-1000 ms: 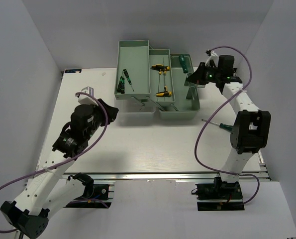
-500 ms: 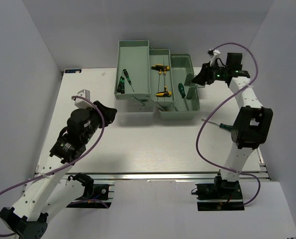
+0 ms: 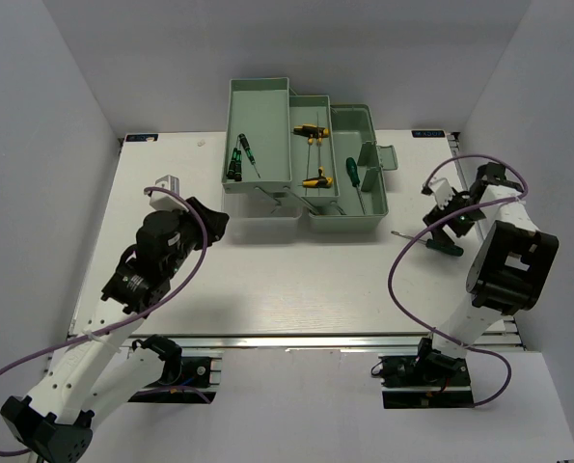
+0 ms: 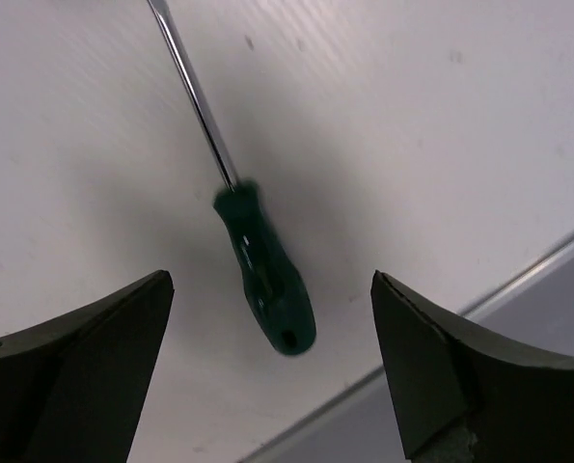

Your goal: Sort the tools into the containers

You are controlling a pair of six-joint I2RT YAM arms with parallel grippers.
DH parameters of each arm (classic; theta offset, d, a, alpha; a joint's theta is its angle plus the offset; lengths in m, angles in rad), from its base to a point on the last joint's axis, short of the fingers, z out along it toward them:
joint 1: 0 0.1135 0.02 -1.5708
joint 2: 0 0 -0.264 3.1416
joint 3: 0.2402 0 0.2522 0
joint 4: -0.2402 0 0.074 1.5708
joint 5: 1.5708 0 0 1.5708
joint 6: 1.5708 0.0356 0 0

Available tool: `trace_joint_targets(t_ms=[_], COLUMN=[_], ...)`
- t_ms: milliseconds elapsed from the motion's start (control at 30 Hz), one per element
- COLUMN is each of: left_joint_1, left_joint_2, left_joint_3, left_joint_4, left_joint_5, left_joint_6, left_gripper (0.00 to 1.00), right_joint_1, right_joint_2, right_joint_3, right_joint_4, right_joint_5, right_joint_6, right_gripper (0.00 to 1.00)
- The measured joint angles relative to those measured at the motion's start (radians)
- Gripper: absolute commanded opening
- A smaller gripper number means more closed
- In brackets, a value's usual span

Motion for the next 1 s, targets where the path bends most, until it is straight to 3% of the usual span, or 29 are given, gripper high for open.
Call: trace_joint_targets(t_ms=[233,500,600,633,733,767,800,1000], left_joint_1=[0.0,0.0,0.0,0.0,0.0,0.0,0.0,0.0], left_joint_2=[0.004,0.011,0.008,0.005,-0.001,-0.001,-0.001,-0.001], left_joint_3=[-0.01,-0.01,-0.012,-0.015,-0.018,-0.018,-0.018,-0.018], left_joint_4=[0.001,0.0,0.0,-0.001,-0.005,-0.006,-0.008,-0.013], left_joint_5=[0.0,-0.001,-0.005,-0.006,-0.008,-0.01,-0.011,-0.023], left_joint_6=[0.008,0.014,0.014,0.014,0.014,0.014,0.014,0.014], left_gripper=[0.5,0.5,0.5,0.5,0.5,0.5,0.5,0.5], right_joint_1=[-0.031,-0.012,0.001,0.008,0.026,0.03,0.033,-0.016], right_joint_2=[0.006,0.141,0.14,0.133,0.115,0.114,0.113,0.143], right_joint_3=[-0.063,-0.034,-0.052,-0.063,-0.087,-0.087,-0.086,0.05], right_joint_4=[0.034,0.037,0.043,0.044,0.047,0.049,0.051,-0.066], right_joint_5=[0.14,0.143,0.139,0.139,0.133,0.129,0.124,-0.04], right_joint_6=[-0.12,-0.154,-0.164,-0.165,-0.169,-0.168,-0.163,-0.097], right_gripper=[0.88,0.74,0.58,0.43,0.09,0.04,0.0,0.0])
